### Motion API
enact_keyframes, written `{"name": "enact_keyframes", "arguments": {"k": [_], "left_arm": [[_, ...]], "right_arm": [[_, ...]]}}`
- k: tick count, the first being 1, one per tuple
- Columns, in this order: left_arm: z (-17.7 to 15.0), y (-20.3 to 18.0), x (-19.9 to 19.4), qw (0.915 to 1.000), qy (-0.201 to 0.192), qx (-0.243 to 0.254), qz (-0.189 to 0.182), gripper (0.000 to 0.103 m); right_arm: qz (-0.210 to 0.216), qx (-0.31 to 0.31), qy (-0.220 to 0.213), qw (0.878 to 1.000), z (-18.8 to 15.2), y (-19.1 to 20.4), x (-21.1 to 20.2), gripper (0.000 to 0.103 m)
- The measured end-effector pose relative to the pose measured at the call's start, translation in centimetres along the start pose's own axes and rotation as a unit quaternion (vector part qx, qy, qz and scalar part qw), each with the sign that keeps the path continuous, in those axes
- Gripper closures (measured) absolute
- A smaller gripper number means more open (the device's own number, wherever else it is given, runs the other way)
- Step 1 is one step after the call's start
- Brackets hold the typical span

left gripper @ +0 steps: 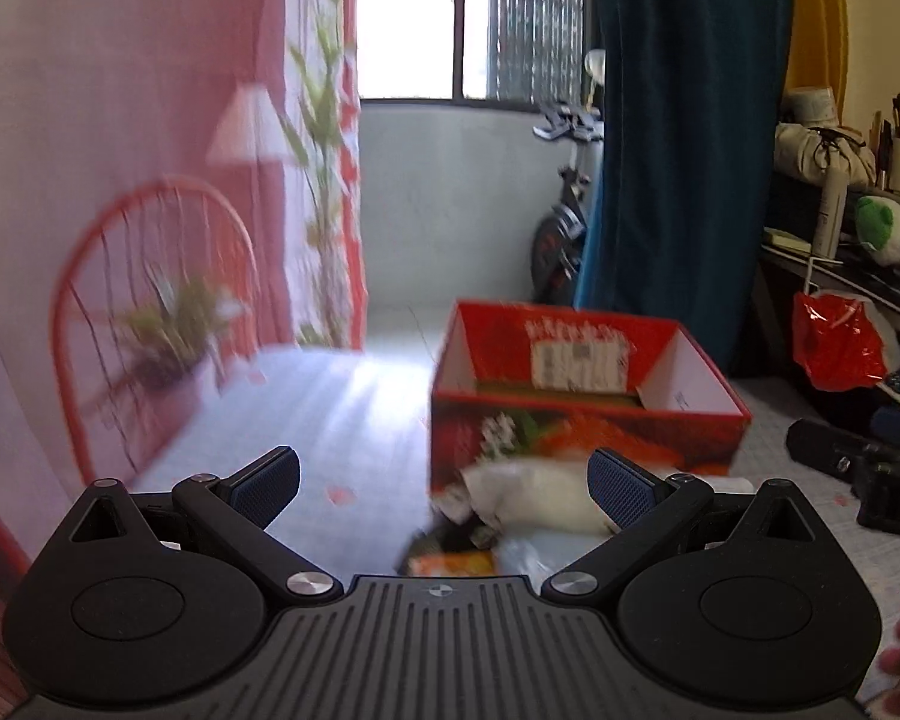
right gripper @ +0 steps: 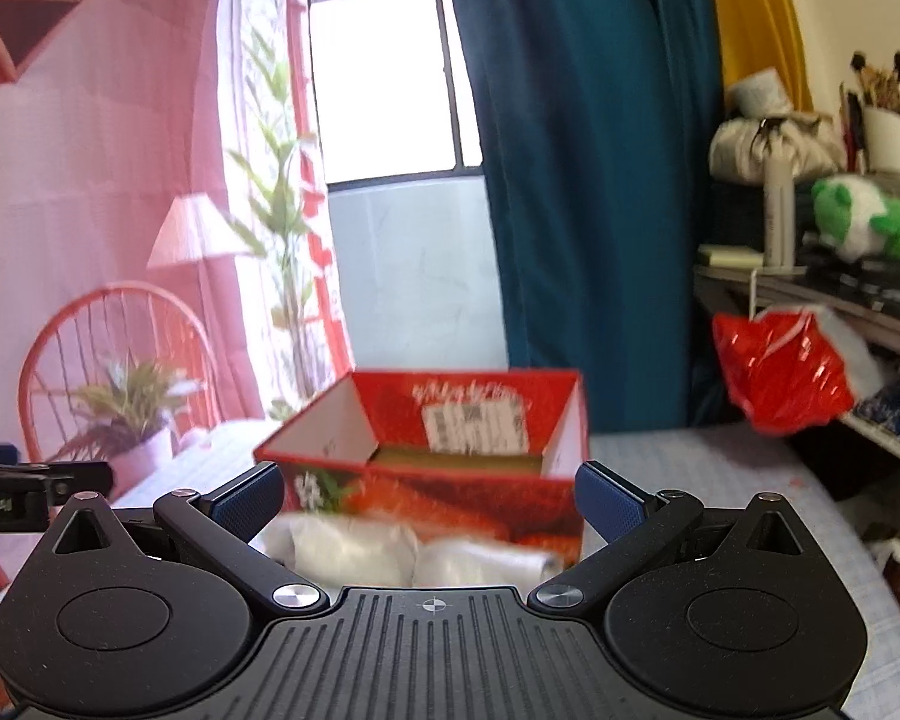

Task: Organize soft objects
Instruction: 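Lower the left tool onto the blue cotton-pad bag and close it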

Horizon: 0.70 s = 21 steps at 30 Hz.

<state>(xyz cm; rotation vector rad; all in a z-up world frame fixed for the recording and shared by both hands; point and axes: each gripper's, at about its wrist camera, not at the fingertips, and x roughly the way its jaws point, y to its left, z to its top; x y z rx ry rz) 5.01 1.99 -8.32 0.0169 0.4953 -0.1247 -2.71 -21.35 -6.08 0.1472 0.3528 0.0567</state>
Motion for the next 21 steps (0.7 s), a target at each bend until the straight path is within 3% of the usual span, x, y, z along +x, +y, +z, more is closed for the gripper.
{"name": "enact_keyframes", "arguments": {"k": [3, 7, 12, 16, 21], "left_arm": [[-1.4, 0.4, 1.7, 0.9998, 0.020, -0.009, 0.000, 0.000], [-2.5, 0.4, 3.3, 0.9992, 0.038, 0.002, 0.012, 0.000], [-3.7, 1.1, 3.7, 0.9986, 0.032, -0.041, -0.011, 0.000], [-3.8, 0.4, 4.0, 0.9993, 0.030, -0.020, -0.008, 0.000], [-4.4, -0.2, 5.1, 0.9980, 0.051, 0.016, -0.034, 0.003]], "right_arm": [[0.025, 0.009, 0.037, 0.999, -1.2, -0.5, 1.2, 0.000], [-0.018, 0.010, 0.066, 0.998, -3.1, -0.7, 2.9, 0.000], [-0.036, 0.004, 0.084, 0.996, -5.4, -0.8, 3.8, 0.001], [-0.021, 0.009, 0.101, 0.995, -6.3, -1.1, 4.3, 0.012], [0.004, 0.002, 0.121, 0.993, -6.8, -0.7, 4.6, 0.030]]}}
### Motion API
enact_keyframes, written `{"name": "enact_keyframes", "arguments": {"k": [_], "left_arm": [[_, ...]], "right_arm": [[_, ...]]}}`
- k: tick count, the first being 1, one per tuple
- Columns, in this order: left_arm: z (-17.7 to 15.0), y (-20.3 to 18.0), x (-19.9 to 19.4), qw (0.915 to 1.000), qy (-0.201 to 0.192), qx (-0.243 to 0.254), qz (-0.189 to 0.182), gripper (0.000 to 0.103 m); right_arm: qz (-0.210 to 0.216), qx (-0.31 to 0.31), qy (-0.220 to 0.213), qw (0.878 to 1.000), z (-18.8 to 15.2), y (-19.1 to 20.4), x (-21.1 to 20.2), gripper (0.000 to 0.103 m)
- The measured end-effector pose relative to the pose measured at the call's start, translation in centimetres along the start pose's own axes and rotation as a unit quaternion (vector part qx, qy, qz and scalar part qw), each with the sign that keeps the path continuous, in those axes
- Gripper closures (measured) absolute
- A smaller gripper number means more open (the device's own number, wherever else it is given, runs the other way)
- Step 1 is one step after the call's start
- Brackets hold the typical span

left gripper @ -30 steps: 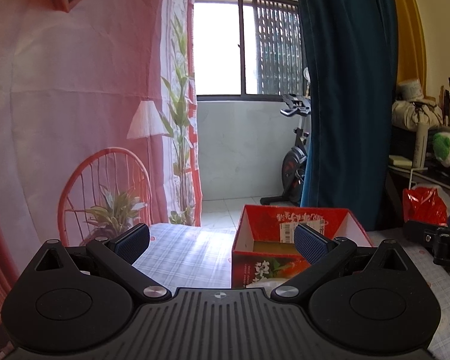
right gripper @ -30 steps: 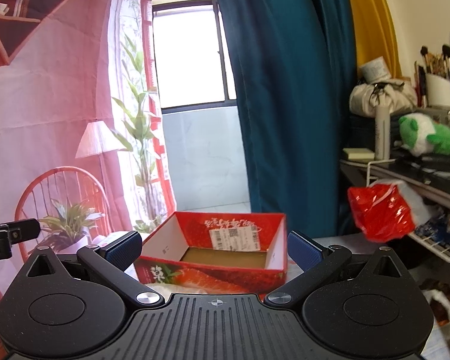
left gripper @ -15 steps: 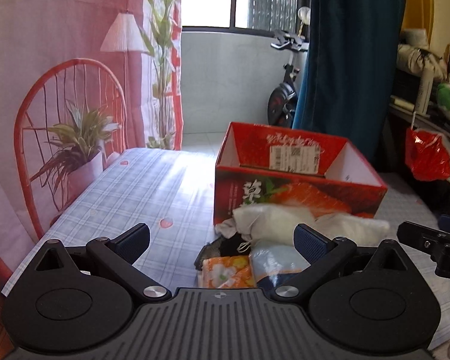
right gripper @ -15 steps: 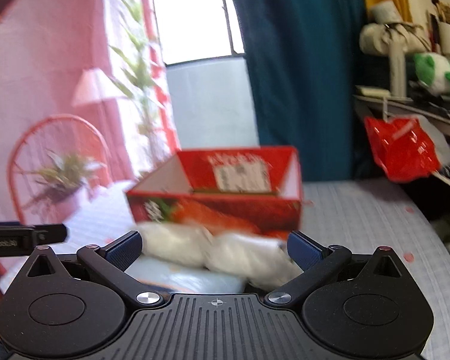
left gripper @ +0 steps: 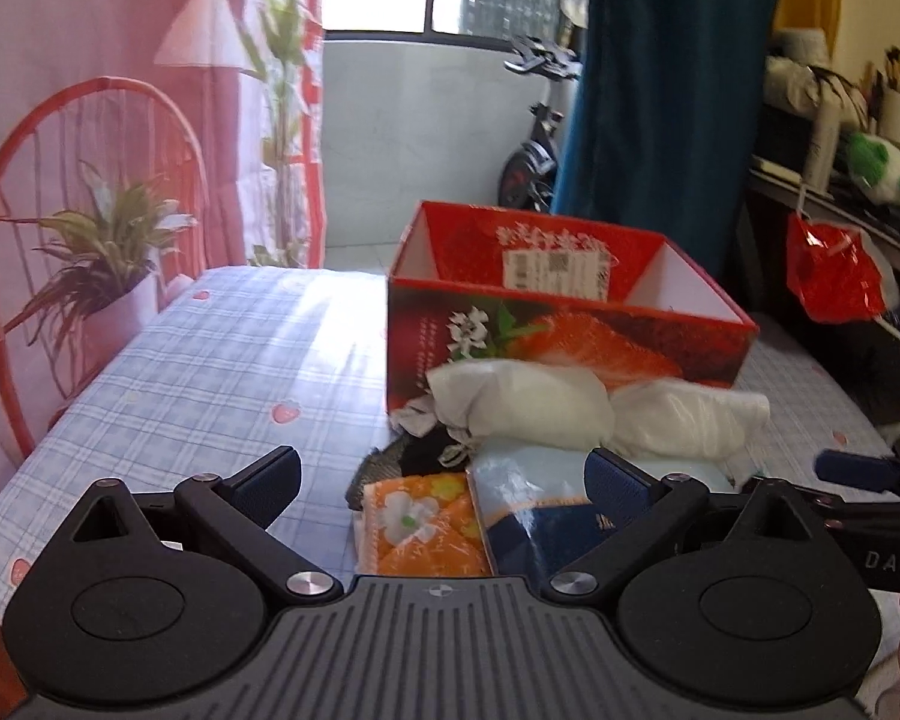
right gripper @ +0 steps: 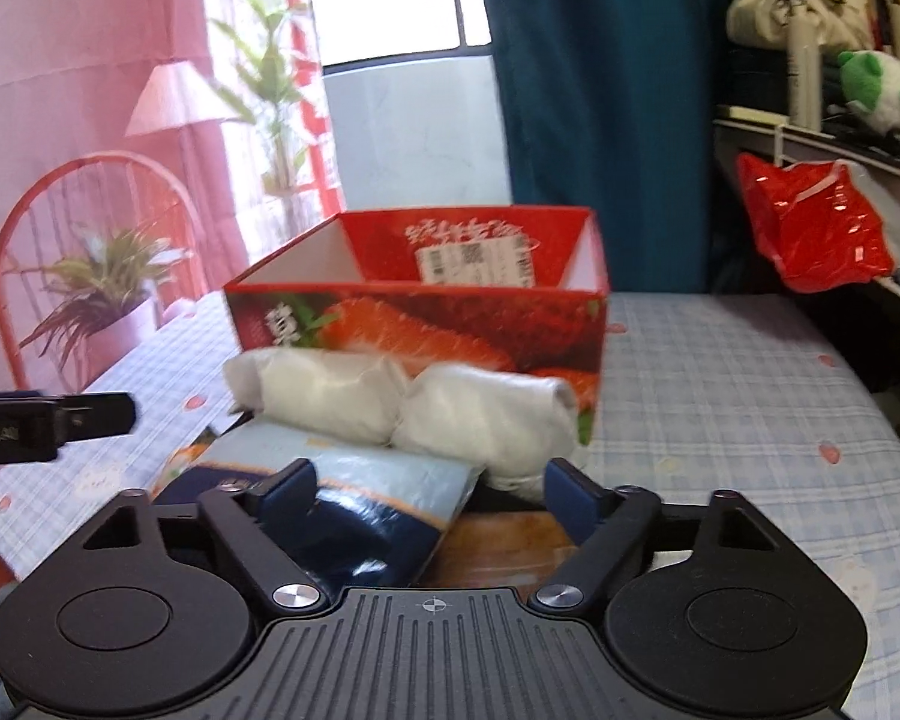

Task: Organize soft objects
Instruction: 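Lower the left tool onto the blue cotton-pad bag and close it, then lift the blue cotton-pad bag with the left tool into the red box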

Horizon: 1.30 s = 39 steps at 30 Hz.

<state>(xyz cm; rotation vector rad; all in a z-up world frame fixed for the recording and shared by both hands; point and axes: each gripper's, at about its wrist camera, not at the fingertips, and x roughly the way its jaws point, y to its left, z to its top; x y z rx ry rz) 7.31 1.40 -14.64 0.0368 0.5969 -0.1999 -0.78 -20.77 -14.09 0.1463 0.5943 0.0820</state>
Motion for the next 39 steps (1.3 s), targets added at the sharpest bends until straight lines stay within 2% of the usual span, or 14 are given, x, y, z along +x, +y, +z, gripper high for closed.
{"name": "enact_keyframes", "arguments": {"k": [2, 4, 8, 14, 20, 23, 27, 34, 39], "left_arm": [[-0.2, -0.1, 0.4, 0.9998, 0.011, 0.005, -0.014, 0.012], [-0.3, -0.1, 0.8, 0.9992, 0.020, -0.004, -0.035, 0.017], [-0.9, 0.2, 2.3, 0.9954, 0.047, -0.029, -0.078, 0.031], [-2.3, 1.0, 5.1, 0.9852, 0.088, -0.077, -0.125, 0.040], [-3.1, 0.7, 6.7, 0.9747, 0.113, -0.096, -0.167, 0.041], [-3.3, 1.0, 6.9, 0.9716, 0.115, -0.111, -0.175, 0.050], [-3.1, 0.9, 6.3, 0.9717, 0.107, -0.110, -0.180, 0.055], [-2.1, 0.8, 4.6, 0.9766, 0.078, -0.096, -0.176, 0.056], [-0.2, 0.5, 2.1, 0.9818, 0.027, -0.071, -0.174, 0.056]], "right_arm": [[0.010, -0.004, 0.009, 1.000, -0.2, 0.2, 0.2, 0.038], [0.018, -0.008, 0.018, 1.000, -0.4, 0.5, 0.5, 0.046], [0.027, -0.014, 0.035, 0.999, -0.8, 0.8, 1.2, 0.048], [0.035, -0.009, 0.055, 0.998, -1.6, 0.7, 2.2, 0.049], [0.054, 0.007, 0.070, 0.996, -2.0, 0.2, 3.1, 0.050], [0.065, 0.006, 0.074, 0.995, -2.1, 0.3, 3.3, 0.057], [0.077, -0.004, 0.072, 0.994, -1.9, 0.7, 3.0, 0.067], [0.090, -0.020, 0.040, 0.995, -1.1, 1.2, 1.3, 0.072], [0.096, -0.040, -0.001, 0.995, 0.4, 1.6, -0.6, 0.071]]}}
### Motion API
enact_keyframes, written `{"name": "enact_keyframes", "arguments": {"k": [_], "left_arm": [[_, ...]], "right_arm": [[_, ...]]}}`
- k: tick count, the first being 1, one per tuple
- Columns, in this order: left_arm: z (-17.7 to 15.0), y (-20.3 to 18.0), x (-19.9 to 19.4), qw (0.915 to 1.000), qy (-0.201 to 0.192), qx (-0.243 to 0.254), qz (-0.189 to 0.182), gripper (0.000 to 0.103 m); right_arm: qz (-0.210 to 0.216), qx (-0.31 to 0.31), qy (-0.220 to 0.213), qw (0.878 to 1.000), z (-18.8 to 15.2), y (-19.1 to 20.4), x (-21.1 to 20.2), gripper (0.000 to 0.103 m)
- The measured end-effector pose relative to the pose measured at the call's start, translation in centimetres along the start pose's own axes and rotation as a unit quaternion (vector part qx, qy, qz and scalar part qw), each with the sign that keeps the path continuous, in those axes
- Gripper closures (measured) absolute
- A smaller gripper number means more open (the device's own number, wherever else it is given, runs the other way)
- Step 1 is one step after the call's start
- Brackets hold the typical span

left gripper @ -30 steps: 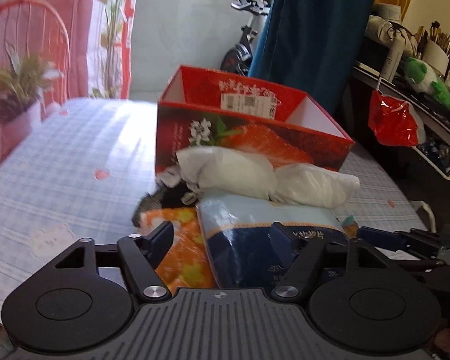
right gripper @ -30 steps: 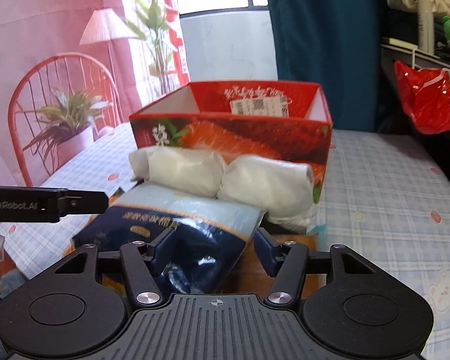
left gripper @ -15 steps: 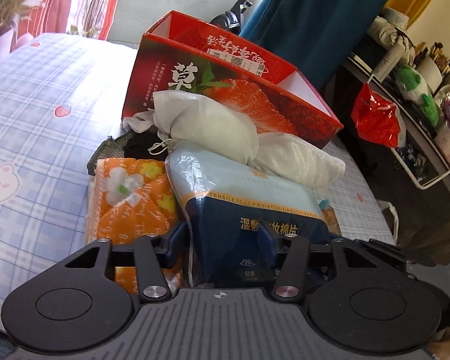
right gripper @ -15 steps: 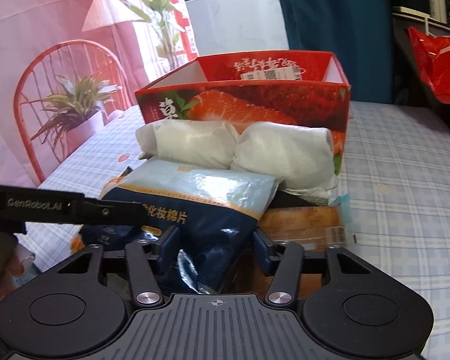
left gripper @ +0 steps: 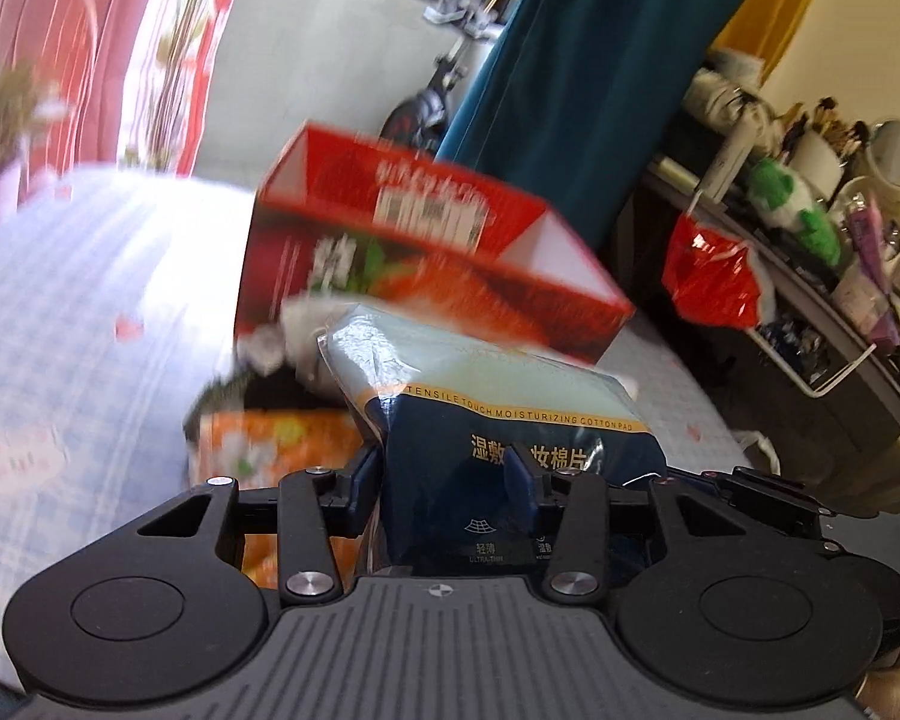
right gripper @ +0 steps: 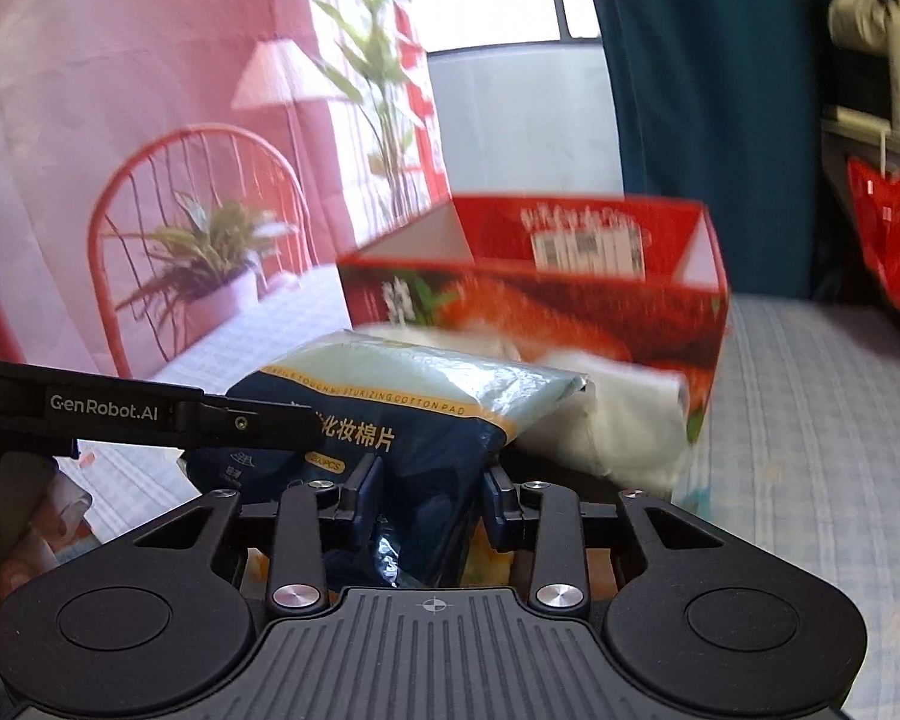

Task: Organize soft objects
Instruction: 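Lift the blue cotton-pad bag with the left tool into the red box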

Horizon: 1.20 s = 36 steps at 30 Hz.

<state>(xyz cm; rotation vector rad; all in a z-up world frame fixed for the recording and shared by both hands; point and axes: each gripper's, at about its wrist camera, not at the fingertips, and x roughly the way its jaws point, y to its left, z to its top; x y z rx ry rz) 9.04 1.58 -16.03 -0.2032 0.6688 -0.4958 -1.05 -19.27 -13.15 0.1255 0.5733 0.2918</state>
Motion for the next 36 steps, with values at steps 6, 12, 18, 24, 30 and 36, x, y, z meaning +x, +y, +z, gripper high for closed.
{"name": "enact_keyframes", "arguments": {"k": [6, 12, 18, 24, 30, 36], "left_arm": [[4.3, -1.4, -0.7, 0.9987, -0.035, 0.035, -0.014, 0.056], [9.2, -2.5, 0.9, 0.9967, -0.057, 0.045, -0.038, 0.055], [12.8, -2.7, 4.3, 0.9957, -0.059, 0.050, -0.051, 0.052], [15.4, -1.7, 8.6, 0.9974, -0.036, 0.046, -0.043, 0.051], [16.6, -0.4, 12.5, 0.9989, -0.002, 0.037, -0.029, 0.050], [16.6, 0.4, 16.1, 0.9986, 0.040, 0.034, -0.007, 0.049]], "right_arm": [[-0.003, -0.042, -0.031, 0.999, 4.6, -0.3, -0.7, 0.071], [-0.001, -0.054, -0.059, 0.997, 9.9, -2.8, 0.1, 0.071], [-0.010, -0.073, -0.065, 0.995, 13.1, -5.4, 3.0, 0.071], [-0.014, -0.085, -0.061, 0.994, 15.1, -7.5, 7.0, 0.071], [-0.016, -0.076, -0.037, 0.996, 15.9, -9.7, 11.4, 0.071], [-0.011, -0.049, 0.007, 0.999, 15.5, -11.6, 15.5, 0.070]]}}
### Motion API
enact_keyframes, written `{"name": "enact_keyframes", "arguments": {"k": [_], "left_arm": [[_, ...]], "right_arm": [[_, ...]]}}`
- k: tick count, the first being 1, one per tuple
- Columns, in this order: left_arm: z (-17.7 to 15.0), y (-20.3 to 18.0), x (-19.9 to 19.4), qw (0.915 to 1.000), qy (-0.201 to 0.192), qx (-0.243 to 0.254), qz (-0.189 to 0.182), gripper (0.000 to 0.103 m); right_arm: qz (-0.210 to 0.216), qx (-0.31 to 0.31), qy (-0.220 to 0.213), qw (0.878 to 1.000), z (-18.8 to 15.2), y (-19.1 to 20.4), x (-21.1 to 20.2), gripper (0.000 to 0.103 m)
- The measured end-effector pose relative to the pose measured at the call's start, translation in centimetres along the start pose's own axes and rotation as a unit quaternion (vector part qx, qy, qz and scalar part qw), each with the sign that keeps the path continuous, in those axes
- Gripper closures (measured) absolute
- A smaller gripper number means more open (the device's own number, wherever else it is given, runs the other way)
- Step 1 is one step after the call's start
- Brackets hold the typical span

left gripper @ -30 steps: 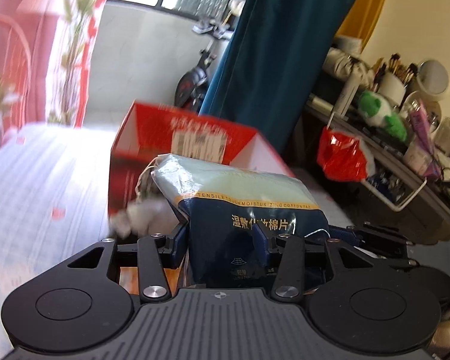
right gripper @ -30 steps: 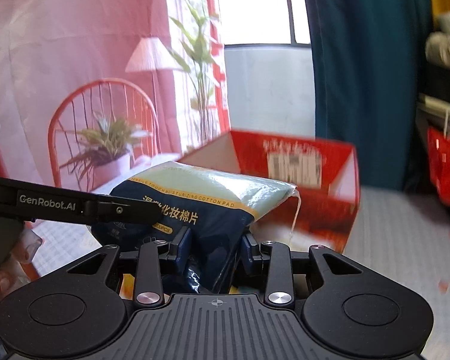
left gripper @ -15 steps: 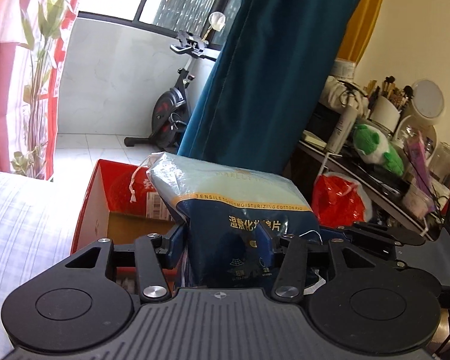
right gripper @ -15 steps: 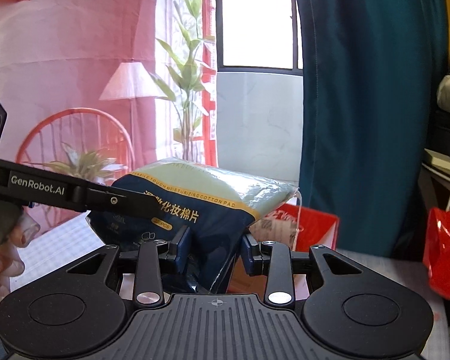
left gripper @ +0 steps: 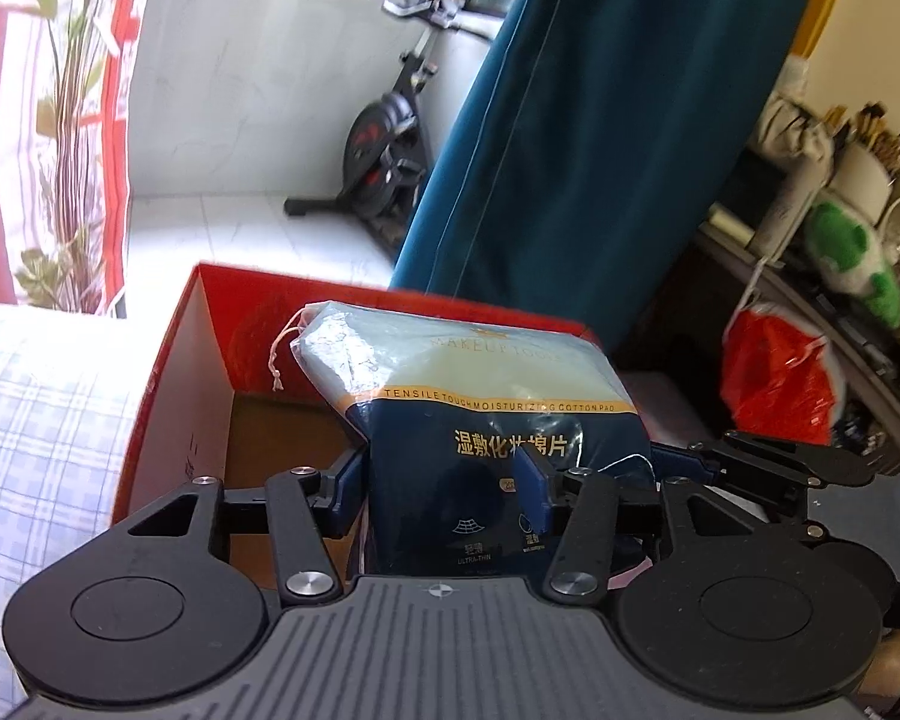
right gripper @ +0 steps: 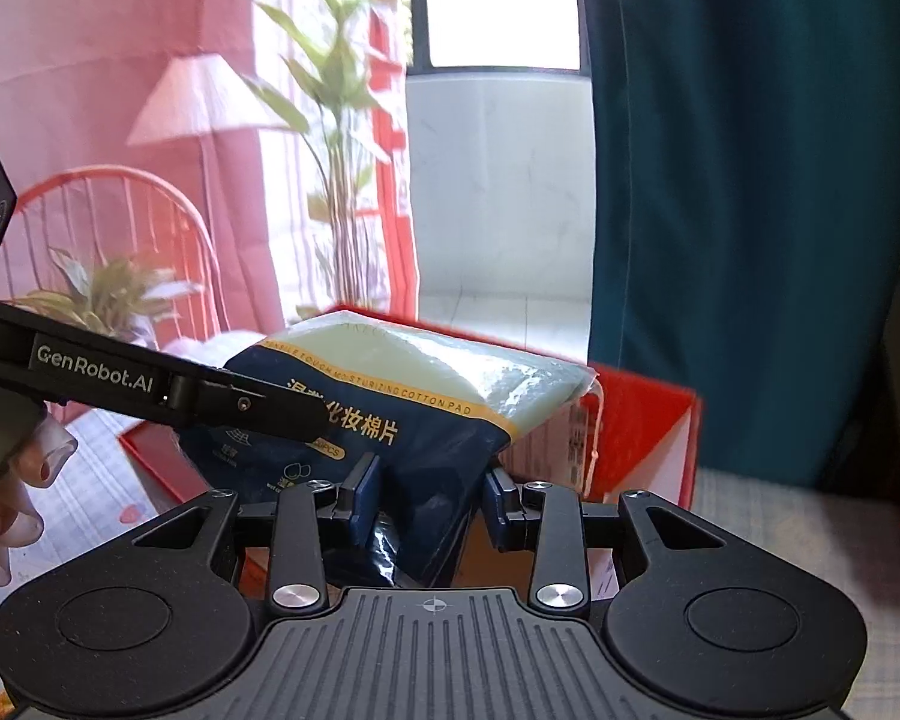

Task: Organize soft objects
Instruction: 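Lift the blue cotton-pad bag with the left tool into the red box, then open the left tool to drop the bag and move to the white bundles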

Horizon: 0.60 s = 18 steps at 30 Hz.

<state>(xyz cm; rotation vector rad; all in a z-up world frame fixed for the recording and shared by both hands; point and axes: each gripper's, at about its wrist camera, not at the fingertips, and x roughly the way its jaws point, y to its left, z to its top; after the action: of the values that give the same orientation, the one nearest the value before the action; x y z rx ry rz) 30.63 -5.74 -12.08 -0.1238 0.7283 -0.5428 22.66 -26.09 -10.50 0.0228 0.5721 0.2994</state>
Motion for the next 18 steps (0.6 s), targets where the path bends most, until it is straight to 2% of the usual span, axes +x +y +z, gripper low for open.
{"name": "enact_keyframes", "arguments": {"k": [9, 12, 18], "left_arm": [[-0.8, 0.6, 3.0, 0.9987, 0.050, 0.006, 0.006, 0.049], [-1.0, 0.9, 3.5, 0.9981, 0.060, 0.006, 0.006, 0.049], [-1.2, 0.6, 2.9, 0.9980, 0.057, 0.014, 0.023, 0.037]], "right_arm": [[-0.009, 0.028, 0.044, 0.999, -0.9, -1.2, 2.7, 0.070], [-0.015, 0.034, 0.056, 0.998, -1.4, -1.3, 3.1, 0.067], [-0.040, 0.024, 0.059, 0.997, -2.1, -1.1, 2.4, 0.063]]}}
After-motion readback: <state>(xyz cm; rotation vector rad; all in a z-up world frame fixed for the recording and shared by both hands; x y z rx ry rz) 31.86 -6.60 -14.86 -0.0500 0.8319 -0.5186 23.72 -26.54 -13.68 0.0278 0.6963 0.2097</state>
